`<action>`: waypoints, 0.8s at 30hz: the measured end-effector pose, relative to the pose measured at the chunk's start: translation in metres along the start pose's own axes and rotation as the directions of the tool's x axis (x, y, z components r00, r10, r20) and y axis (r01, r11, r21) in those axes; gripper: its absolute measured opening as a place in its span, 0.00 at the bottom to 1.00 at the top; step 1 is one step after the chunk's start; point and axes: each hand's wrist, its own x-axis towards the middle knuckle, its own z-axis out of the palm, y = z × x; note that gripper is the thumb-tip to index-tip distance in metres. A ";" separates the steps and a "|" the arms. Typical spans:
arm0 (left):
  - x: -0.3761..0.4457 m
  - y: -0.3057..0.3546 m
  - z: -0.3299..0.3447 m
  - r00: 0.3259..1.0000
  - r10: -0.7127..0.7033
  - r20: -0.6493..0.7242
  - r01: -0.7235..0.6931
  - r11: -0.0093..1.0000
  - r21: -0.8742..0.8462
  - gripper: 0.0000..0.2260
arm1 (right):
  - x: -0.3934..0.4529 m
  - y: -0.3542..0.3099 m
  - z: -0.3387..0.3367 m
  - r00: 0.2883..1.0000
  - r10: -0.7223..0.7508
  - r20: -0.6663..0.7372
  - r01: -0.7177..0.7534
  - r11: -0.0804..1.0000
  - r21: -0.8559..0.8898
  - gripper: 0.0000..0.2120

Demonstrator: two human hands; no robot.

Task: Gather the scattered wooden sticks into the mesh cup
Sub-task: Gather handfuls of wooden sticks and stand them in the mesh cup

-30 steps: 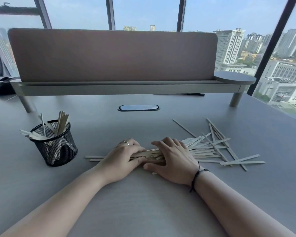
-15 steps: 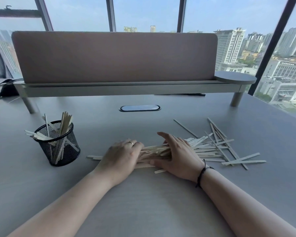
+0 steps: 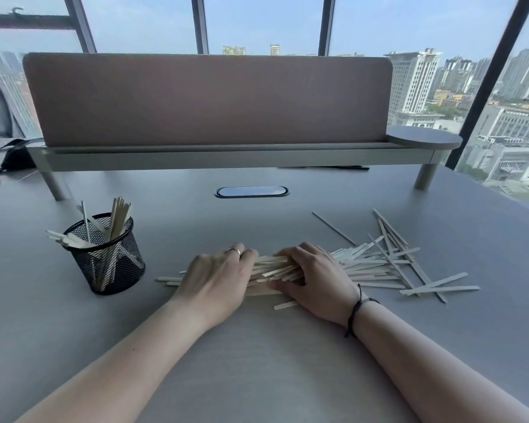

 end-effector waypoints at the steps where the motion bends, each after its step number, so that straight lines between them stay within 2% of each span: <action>1: 0.001 0.002 0.000 1.000 -0.005 -0.001 0.005 1.000 0.003 0.12 | 0.000 -0.002 0.002 1.000 -0.006 -0.007 0.006 1.000 0.002 0.26; 8: 0.003 0.009 -0.003 1.000 0.010 0.025 -0.012 0.998 0.070 0.11 | -0.001 -0.012 0.004 1.000 -0.022 -0.005 0.022 1.000 0.016 0.32; 13: 0.001 0.003 -0.009 0.999 -0.011 0.041 0.010 1.000 0.015 0.12 | -0.004 -0.009 -0.006 0.999 -0.020 -0.040 0.020 1.000 -0.018 0.40; 15: -0.001 -0.003 -0.010 0.999 -0.021 0.044 0.022 1.000 -0.016 0.10 | -0.004 -0.002 -0.014 0.999 -0.020 -0.034 0.018 0.998 -0.057 0.44; 18: -0.006 -0.013 -0.013 0.996 -0.074 0.054 0.079 0.991 -0.106 0.04 | -0.005 0.011 -0.022 0.999 0.019 0.040 -0.017 0.999 -0.052 0.50; 20: -0.010 -0.020 -0.015 0.990 -0.121 0.068 0.131 0.975 -0.179 0.03 | -0.005 0.016 -0.023 0.994 0.036 0.101 -0.032 0.998 -0.048 0.53; 24: -0.015 -0.026 -0.014 0.986 -0.163 -0.025 0.131 0.865 -0.484 0.06 | -0.004 0.014 -0.020 0.989 0.022 0.143 -0.008 0.995 -0.098 0.49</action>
